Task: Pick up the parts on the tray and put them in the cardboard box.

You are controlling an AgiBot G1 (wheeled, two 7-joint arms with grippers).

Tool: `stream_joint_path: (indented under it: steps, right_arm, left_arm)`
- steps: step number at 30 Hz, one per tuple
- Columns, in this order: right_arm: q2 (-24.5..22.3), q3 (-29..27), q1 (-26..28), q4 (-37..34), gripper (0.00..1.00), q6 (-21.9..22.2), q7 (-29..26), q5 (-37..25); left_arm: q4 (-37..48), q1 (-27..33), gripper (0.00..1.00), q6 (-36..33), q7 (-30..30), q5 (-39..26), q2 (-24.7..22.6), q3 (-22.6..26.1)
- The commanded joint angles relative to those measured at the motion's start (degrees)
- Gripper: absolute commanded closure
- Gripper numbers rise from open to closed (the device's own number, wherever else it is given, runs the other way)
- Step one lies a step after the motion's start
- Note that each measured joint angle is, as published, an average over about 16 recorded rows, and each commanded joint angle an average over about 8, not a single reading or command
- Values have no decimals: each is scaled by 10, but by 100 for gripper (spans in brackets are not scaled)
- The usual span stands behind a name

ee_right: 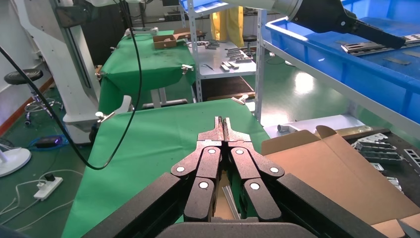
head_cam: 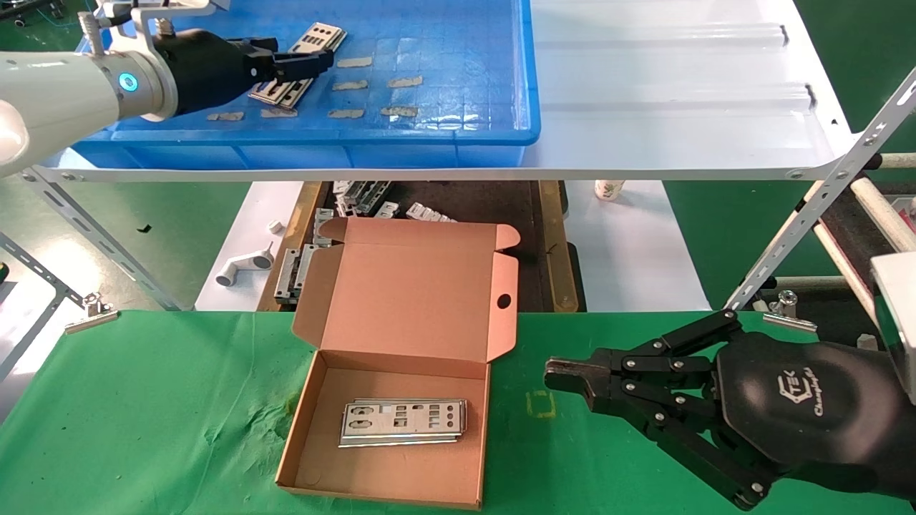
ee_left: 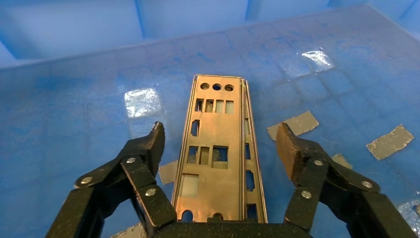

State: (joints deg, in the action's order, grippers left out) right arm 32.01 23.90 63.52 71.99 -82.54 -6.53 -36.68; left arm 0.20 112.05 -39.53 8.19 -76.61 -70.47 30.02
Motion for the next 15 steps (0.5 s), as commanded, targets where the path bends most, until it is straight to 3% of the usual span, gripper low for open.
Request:
stream_joint_path:
  steps: [1,15]
  right_arm:
    - [0,0,0,0,100,0,0,0]
    - [0,0,0,0,100,0,0,0]
  left_arm:
    - [0,-1,100,1,0,0,0,0]
    - [-2,-2,100,8,1,-1,-1,1]
